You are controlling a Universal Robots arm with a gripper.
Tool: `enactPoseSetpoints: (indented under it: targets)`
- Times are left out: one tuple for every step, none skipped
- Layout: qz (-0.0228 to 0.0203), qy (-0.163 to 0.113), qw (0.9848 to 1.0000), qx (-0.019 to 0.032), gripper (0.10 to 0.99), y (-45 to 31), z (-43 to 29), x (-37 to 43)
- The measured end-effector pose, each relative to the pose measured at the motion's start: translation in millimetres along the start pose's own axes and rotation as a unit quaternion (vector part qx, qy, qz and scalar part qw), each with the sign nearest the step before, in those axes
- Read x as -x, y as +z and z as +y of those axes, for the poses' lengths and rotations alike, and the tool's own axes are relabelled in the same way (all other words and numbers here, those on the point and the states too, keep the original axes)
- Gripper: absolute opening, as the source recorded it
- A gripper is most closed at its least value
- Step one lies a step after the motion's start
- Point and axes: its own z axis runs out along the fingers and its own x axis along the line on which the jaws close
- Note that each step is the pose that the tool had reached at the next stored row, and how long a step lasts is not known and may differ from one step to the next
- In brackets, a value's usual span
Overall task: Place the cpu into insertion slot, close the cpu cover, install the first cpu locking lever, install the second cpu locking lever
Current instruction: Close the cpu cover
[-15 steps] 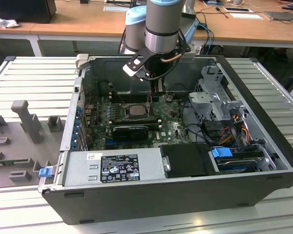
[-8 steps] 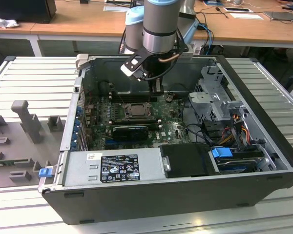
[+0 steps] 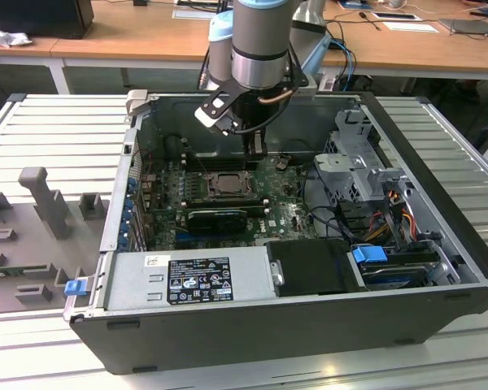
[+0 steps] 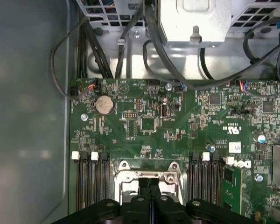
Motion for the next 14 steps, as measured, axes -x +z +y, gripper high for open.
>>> enactPoseSetpoints:
  targets:
    - [0.0000,0.000,1.0000,0.0000,0.106,0.0,-1.5,0.0]
    - [0.0002,0.000,1.0000,0.0000,0.106,0.6,-3.3,0.0]
    - [0.0001,0.000,1.0000,0.0000,0.106,3.3,-6.7,0.1]
    - [0.0001,0.000,1.0000,0.0000,0.106,6.6,-10.2,0.2]
    - [0.0001,0.000,1.0000,0.0000,0.106,8.7,-12.4,0.3]
    - [0.0001,0.000,1.0000,0.0000,0.106,10.5,-14.1,0.4]
    - [0.0001,0.000,1.0000,0.0000,0.106,13.2,-16.1,0.5]
    - [0.0001,0.000,1.0000,0.0000,0.106,14.9,-17.3,0.5]
    - [0.0000,0.000,1.0000,0.0000,0.106,15.4,-19.7,0.5]
    - [0.0001,0.000,1.0000,0.0000,0.106,15.4,-21.3,0.5]
    - [0.0001,0.000,1.0000,0.0000,0.106,15.4,-23.7,0.5]
    - [0.0002,0.000,1.0000,0.0000,0.106,15.3,-26.4,0.5]
    - [0.0002,0.000,1.0000,0.0000,0.106,15.3,-27.8,0.4]
    - [0.0002,0.000,1.0000,0.0000,0.106,15.2,-29.4,0.5]
